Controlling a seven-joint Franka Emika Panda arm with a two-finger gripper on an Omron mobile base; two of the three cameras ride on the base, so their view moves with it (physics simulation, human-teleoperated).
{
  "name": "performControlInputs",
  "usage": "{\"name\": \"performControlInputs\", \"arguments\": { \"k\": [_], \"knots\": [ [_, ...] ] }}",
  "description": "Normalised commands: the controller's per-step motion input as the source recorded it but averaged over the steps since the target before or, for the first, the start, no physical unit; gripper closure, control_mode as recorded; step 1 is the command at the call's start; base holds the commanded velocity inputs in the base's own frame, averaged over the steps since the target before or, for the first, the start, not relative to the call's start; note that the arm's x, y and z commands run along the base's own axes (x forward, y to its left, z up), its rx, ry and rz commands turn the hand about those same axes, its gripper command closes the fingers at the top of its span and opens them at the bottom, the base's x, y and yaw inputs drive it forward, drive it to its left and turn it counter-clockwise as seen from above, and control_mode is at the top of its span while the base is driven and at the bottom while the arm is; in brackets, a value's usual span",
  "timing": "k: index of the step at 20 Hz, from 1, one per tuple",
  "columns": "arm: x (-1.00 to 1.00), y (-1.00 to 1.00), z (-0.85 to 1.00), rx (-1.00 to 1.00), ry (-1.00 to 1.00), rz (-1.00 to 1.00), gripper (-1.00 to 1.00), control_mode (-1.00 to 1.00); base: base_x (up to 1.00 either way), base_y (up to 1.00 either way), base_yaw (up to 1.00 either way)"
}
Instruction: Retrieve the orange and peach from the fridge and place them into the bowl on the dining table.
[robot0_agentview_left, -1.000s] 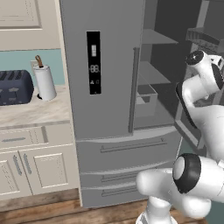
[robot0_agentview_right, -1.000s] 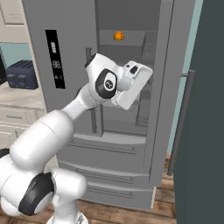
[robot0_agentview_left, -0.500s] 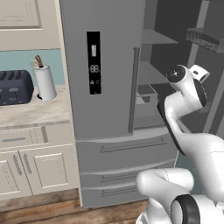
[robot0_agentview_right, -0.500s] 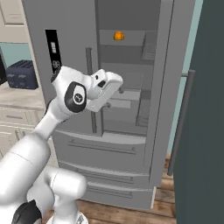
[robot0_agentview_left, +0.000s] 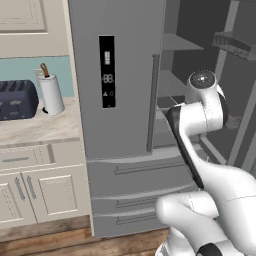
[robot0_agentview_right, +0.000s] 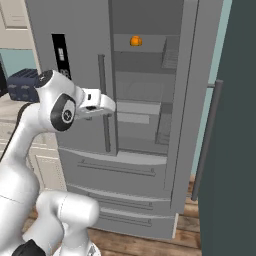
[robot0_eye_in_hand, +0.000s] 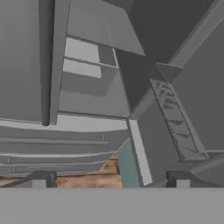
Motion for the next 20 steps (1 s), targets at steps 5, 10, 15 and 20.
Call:
{"name": "performControlInputs", "arguments": {
  "k": [5, 10, 15, 20],
  "knots": [
    [-0.13, 0.71, 0.0, 0.49, -0.05, 0.0, -1.0, -1.0, 0.0, 0.0, 0.0],
    [0.0, 0.37, 0.01, 0.37, -0.13, 0.01, -1.0, -1.0, 0.0, 0.0, 0.0],
    [0.09, 0.0, 0.04, 0.08, -0.18, 0.0, -1.0, -1.0, 0.0, 0.0, 0.0],
    [0.36, 0.0, 0.0, -0.08, -0.04, 0.0, -1.0, -1.0, 0.0, 0.0, 0.0]
  ]
}}
